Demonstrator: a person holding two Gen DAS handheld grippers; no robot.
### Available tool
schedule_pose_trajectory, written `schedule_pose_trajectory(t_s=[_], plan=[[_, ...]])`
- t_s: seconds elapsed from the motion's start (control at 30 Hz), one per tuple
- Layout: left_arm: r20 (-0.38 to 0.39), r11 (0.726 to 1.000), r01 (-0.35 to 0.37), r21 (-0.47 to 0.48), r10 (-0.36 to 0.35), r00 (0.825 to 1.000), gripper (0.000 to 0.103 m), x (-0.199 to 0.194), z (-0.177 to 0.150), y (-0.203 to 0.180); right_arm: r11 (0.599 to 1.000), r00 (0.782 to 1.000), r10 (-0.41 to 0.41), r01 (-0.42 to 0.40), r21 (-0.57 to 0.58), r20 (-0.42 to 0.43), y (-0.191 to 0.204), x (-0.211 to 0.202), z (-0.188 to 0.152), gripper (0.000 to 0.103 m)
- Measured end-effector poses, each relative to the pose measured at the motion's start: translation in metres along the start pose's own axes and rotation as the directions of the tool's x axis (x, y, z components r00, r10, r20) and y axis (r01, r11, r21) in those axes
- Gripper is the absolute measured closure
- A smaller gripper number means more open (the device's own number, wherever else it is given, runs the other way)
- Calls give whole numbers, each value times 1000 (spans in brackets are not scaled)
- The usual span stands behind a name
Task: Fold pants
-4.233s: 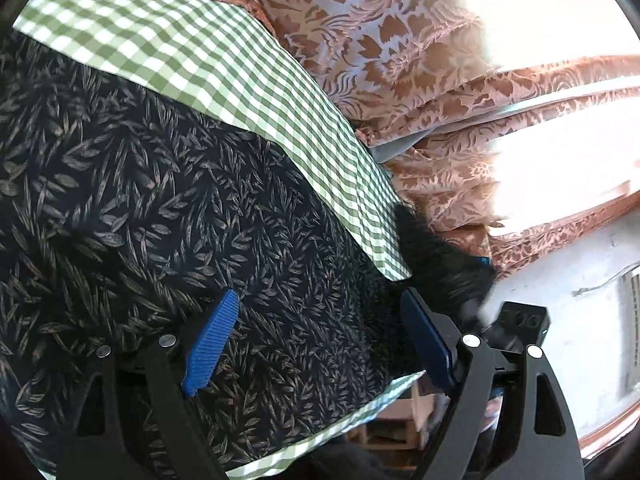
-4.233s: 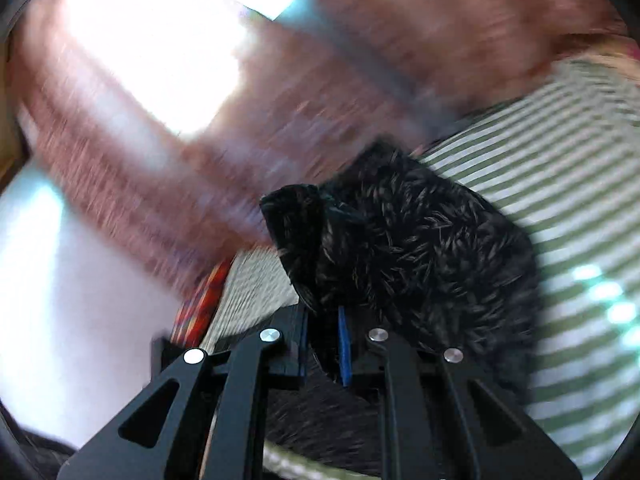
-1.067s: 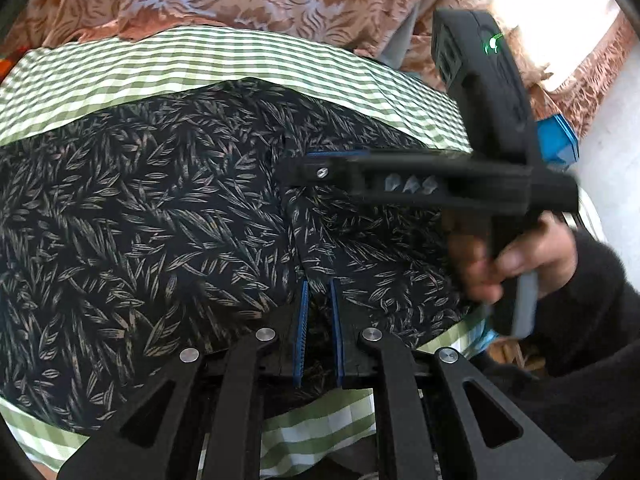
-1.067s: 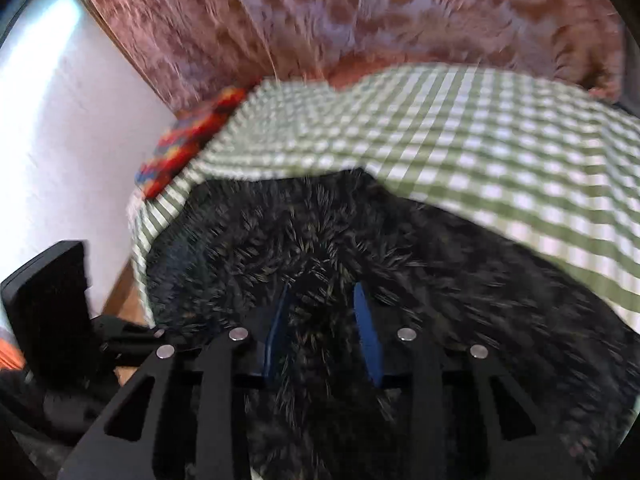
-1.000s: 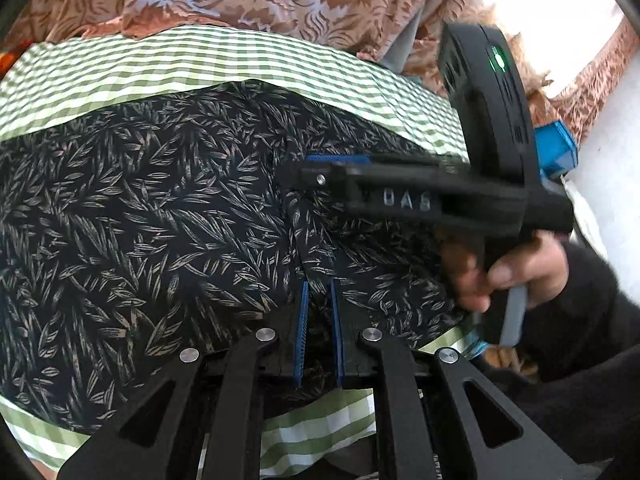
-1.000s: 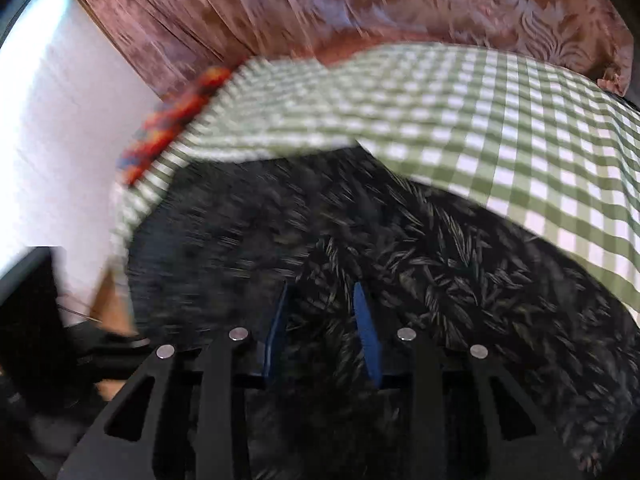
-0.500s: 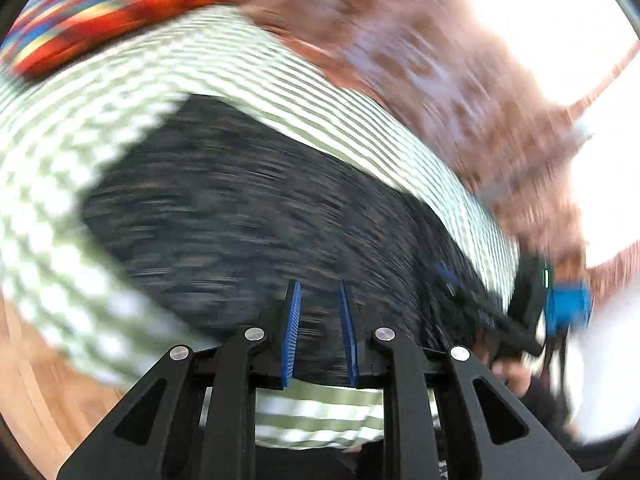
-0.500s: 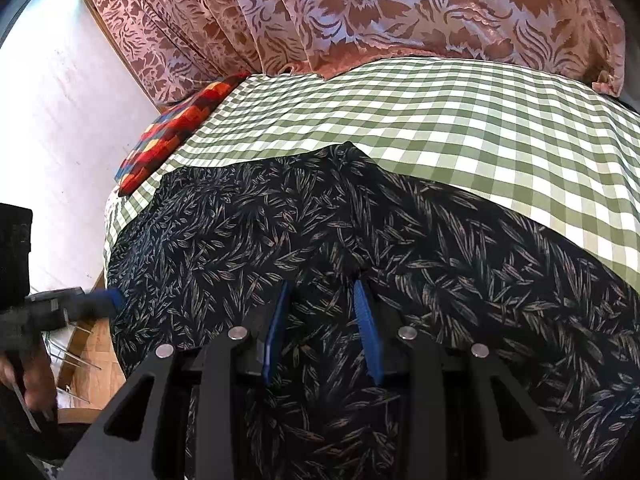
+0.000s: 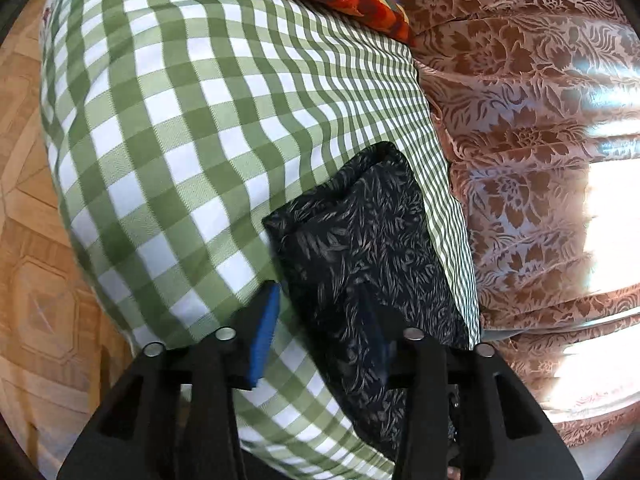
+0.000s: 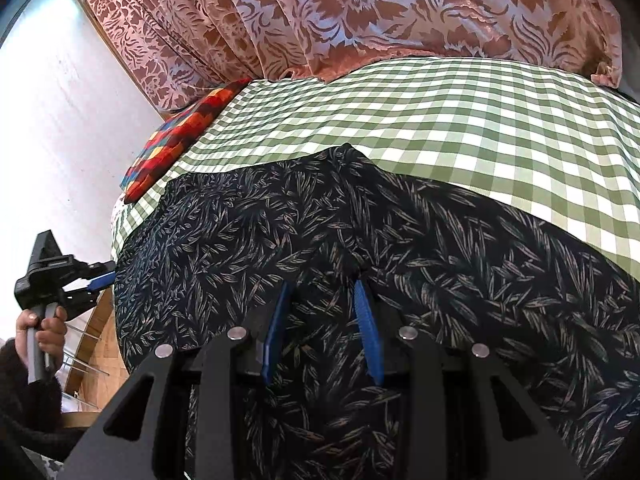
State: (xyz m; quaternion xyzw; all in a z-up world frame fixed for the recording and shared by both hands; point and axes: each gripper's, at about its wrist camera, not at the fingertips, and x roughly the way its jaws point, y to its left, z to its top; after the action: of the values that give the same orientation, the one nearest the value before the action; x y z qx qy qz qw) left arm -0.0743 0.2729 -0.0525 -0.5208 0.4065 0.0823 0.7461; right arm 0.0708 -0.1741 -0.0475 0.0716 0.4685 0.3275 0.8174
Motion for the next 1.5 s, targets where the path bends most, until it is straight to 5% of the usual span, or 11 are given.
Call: schedule_pose_trajectory(t_s=[0.27, 0.33, 0.43, 0.53, 0.67, 0.7, 0.77, 0.83, 1.0, 1.5], plan=[[51, 999, -36, 19, 35, 998, 62, 19, 10, -8, 1000, 1000, 6, -6, 6, 4, 0, 0, 0, 69], [64, 996, -73, 57, 70, 995, 83, 22, 12, -15, 1000, 1000, 8, -8, 7, 4, -1, 0, 0, 69], [122, 970, -113, 214, 89, 989, 87, 20, 1, -46, 1000, 1000, 11, -11, 14, 9, 0, 0, 0, 69], [157, 905, -114, 409, 54, 986, 89, 15, -20, -89, 1000, 1000, 12, -13, 15, 12, 1, 0, 0, 69], [167, 751, -150, 643, 54, 985, 89, 26, -60, -148, 1000, 1000, 18, -18, 16, 14, 2, 0, 0, 67], [171, 690, -171, 703, 70, 983, 89, 35, -75, -162, 1000, 1000, 17, -17, 14, 14, 2, 0, 0, 66], [172, 618, -195, 762, 96, 980, 89, 47, -94, -174, 1000, 1000, 13, -13, 13, 15, 4, 1, -1, 66], [164, 580, -200, 790, 115, 980, 89, 57, -106, -180, 1000, 1000, 12, -12, 13, 16, 4, 1, -1, 66], [152, 546, -206, 812, 143, 978, 89, 69, -120, -180, 1000, 1000, 13, -14, 14, 18, 4, 1, -1, 66], [142, 548, -202, 811, 151, 978, 89, 72, -124, -179, 1000, 999, 26, -27, 10, 23, 9, 4, 0, 58]])
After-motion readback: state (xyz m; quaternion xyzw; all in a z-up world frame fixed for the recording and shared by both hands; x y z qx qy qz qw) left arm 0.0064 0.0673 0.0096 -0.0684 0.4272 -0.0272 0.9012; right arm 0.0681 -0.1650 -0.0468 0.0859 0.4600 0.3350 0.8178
